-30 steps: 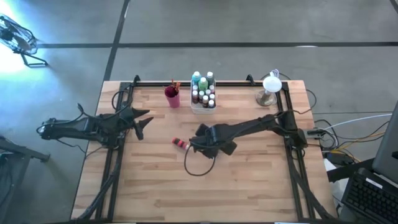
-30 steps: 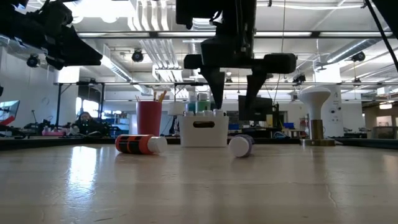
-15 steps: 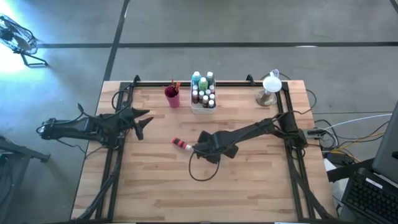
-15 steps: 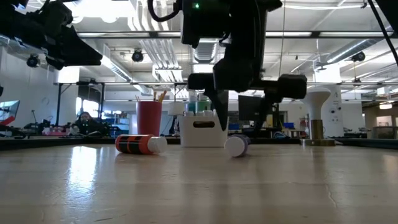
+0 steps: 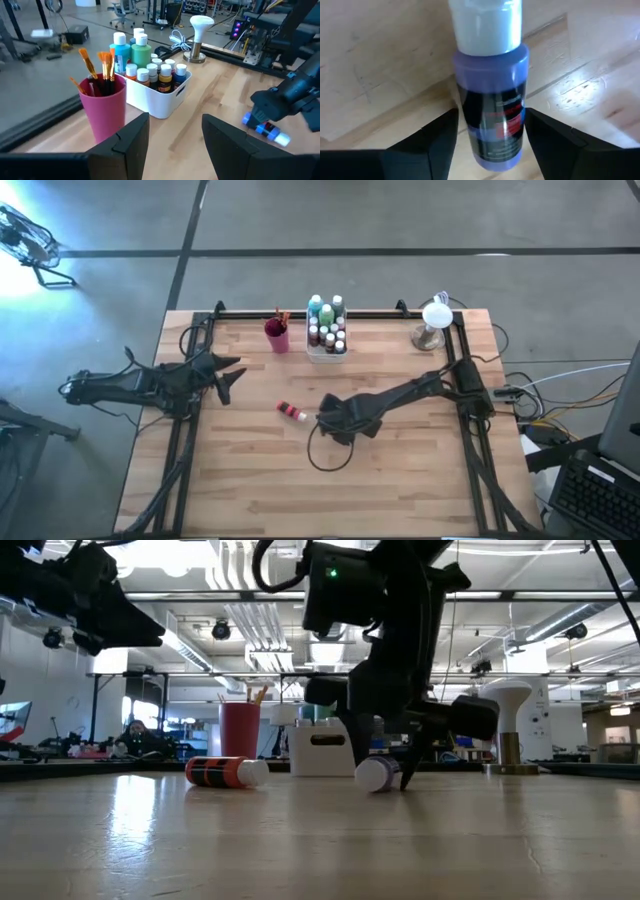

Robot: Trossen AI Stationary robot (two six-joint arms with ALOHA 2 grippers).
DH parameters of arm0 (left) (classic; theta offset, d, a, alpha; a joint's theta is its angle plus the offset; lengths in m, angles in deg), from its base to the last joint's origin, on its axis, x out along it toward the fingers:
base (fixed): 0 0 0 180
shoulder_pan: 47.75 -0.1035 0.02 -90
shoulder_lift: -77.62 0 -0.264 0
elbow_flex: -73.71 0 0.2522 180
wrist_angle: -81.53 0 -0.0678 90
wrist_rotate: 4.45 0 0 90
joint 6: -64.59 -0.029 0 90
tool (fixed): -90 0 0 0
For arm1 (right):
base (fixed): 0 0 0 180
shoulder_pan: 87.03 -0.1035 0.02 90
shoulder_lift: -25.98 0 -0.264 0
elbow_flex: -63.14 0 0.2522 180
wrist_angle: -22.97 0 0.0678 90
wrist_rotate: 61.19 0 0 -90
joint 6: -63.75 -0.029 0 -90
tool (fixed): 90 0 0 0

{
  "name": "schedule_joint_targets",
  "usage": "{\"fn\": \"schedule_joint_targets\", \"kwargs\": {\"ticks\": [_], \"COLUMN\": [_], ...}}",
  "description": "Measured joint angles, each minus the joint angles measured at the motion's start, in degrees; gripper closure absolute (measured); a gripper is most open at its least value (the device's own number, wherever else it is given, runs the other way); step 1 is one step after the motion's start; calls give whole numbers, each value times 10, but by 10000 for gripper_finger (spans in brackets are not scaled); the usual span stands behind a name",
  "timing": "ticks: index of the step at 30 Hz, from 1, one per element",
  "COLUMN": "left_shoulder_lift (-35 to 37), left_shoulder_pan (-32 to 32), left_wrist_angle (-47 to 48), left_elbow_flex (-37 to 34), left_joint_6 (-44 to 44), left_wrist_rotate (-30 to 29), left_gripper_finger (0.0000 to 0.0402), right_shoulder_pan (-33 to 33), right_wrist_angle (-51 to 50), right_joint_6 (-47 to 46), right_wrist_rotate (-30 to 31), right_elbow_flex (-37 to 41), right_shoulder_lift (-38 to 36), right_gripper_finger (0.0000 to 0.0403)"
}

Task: Pick & Place Paint Supplies
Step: Put the violet paint bottle into the white bin

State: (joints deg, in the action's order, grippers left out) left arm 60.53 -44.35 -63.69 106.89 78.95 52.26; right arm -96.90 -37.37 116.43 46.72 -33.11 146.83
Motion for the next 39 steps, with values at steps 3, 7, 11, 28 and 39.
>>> {"fn": "schedule_joint_targets", "kwargs": {"ticks": [3, 7, 11, 28, 39], "left_shoulder_lift": [-2, -7, -9, -21, -138], "left_shoulder_pan": [0, 0, 0, 0, 1], "left_wrist_angle": [1, 0, -5, -104, -436], "left_elbow_flex": [0, 0, 0, 0, 1], "left_joint_6": [24, 18, -8, 16, -186], "left_wrist_rotate": [18, 28, 18, 48, 249], "left_gripper_finger": [213, 213, 213, 213, 213], "right_shoulder_pan": [0, 0, 0, 1, 13], "right_wrist_angle": [19, 24, 40, 50, 209], "right_joint_6": [-33, -101, -162, -421, -463], "right_wrist_rotate": [1, -5, -11, -189, -109], "right_elbow_flex": [15, 17, 7, 0, 30], "right_shoulder_lift": [0, 1, 1, -189, -274], "right_gripper_finger": [190, 227, 290, 315, 315]}}
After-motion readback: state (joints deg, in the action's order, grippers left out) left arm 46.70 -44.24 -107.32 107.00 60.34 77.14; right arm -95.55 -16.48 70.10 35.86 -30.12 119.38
